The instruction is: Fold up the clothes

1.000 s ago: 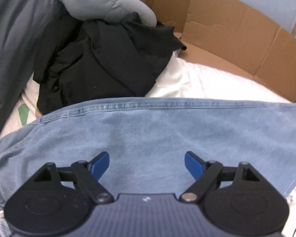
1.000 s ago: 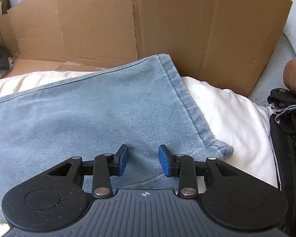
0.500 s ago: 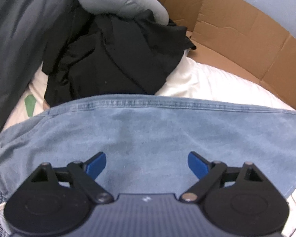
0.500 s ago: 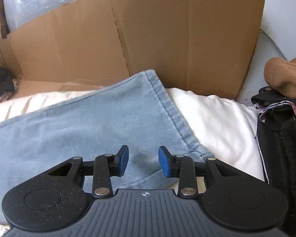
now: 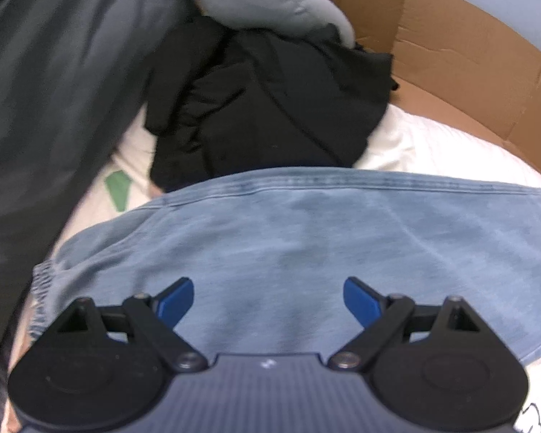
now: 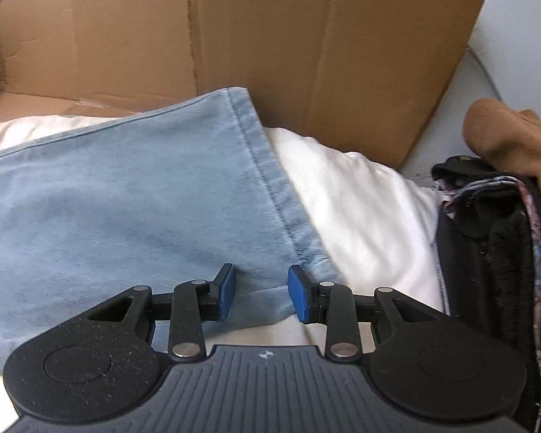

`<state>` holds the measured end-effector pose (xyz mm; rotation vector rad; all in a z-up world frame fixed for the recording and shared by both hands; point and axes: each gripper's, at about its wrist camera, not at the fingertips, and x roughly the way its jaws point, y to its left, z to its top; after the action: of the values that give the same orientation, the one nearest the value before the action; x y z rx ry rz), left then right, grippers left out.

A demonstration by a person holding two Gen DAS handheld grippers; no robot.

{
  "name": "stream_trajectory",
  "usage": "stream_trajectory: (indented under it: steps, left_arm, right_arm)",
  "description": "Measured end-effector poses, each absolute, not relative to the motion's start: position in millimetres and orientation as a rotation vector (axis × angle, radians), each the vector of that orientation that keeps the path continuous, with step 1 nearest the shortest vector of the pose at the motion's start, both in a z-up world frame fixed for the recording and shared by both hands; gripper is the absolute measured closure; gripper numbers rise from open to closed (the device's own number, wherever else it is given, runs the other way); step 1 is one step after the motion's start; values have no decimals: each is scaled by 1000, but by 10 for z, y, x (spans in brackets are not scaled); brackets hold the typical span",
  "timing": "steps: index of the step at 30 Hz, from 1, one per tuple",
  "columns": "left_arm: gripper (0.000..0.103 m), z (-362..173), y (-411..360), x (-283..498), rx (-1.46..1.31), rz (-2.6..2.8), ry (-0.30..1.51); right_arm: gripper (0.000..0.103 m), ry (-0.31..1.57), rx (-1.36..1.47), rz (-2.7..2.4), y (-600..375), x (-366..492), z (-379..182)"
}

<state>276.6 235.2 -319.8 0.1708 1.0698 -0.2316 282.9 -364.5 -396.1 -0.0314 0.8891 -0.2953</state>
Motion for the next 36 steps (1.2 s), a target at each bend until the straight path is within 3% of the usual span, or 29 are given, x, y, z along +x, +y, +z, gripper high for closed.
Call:
stream_trajectory:
  steps: [2, 6, 9, 15, 26, 31, 33, 36]
  left_arm:
    - [12, -3164, 2449, 2751, 177, -220, 1062]
    - [25, -3124, 2651, 2737, 164, -192, 1057]
    - [28, -3094, 2778, 2755, 158, -161, 1055]
    - [30, -3087, 2908, 2875, 144, -140, 1026]
    - [31, -3548, 2975, 3192, 131, -107, 1052]
    - [27, -3716, 3124, 3363, 93, -91, 1106]
    - [35, -3654, 3188, 3382, 68, -93, 1114]
    - [36, -3512, 3349, 3374, 61, -88, 1105]
  right_arm:
    - [67, 903, -52, -311, -3624, 2845, -3948]
    - [67, 925, -57, -348, -3583, 2887, -3898]
    - [67, 898, -20, -343, -3564, 2887, -3824]
    - [67, 852, -9, -267, -3414, 2858, -3727]
    - [66, 870, 0, -167, -3112, 2732, -3684]
    - [66, 903, -18, -120, -2960, 2722, -3742]
    - [66, 899, -22, -107, -2892, 2723, -3722]
    - [66, 881, -23, -68, -2762, 2759, -3653]
